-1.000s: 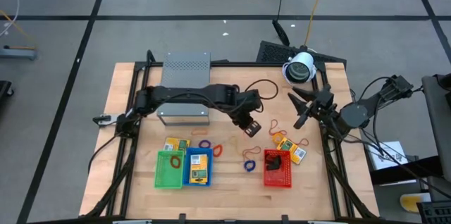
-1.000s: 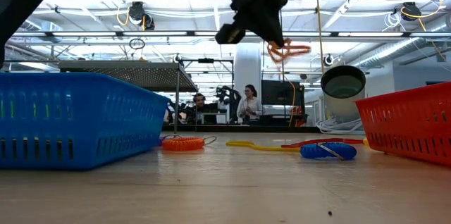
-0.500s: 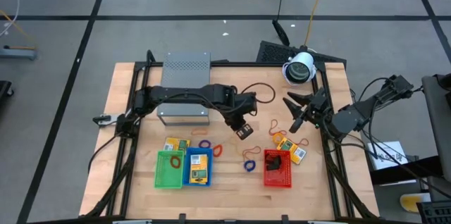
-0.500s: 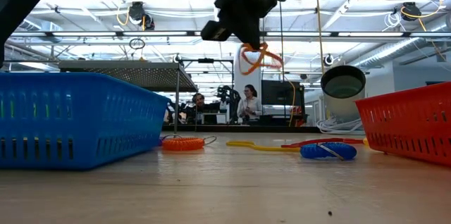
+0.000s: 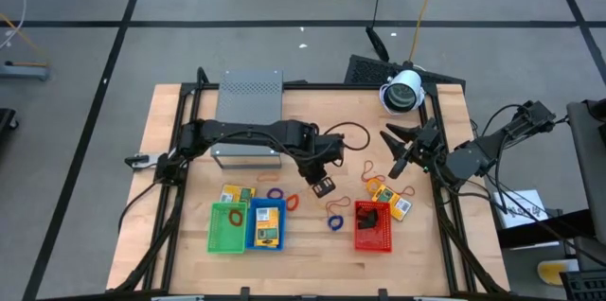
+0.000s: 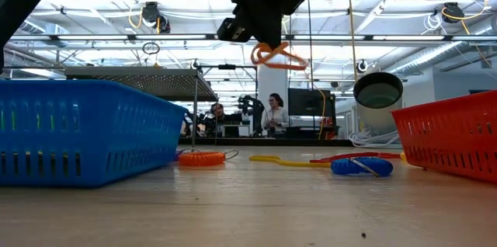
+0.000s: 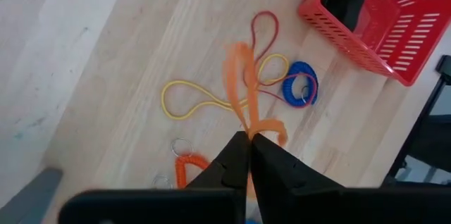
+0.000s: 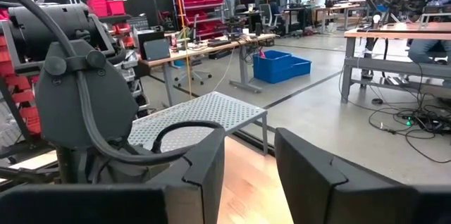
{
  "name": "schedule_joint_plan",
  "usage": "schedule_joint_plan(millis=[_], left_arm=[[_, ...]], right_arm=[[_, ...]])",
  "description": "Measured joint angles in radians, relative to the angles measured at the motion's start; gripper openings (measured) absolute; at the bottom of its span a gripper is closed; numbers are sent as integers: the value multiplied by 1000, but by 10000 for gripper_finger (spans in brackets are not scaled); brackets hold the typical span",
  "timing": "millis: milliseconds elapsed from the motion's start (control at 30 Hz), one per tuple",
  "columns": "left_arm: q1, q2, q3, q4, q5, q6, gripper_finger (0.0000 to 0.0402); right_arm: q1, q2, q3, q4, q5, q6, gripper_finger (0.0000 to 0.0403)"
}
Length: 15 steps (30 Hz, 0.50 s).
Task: Pick & Place Office Desk Supplies
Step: Put the orange rubber band into the red bin
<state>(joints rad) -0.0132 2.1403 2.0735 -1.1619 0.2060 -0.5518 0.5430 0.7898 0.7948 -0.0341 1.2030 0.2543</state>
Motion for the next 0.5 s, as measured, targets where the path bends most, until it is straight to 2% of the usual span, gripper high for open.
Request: schedule_joint_plan(millis=[133,267,500], left_arm=[[1,0,0,0,3,1,41],[2,0,0,-1,4,-7,8],[2,0,0,-1,-8,-27,7]], right_arm=[[0,0,0,0,0,0,116],[0,0,0,7,0,0,116],[0,0,0,7,0,0,116]])
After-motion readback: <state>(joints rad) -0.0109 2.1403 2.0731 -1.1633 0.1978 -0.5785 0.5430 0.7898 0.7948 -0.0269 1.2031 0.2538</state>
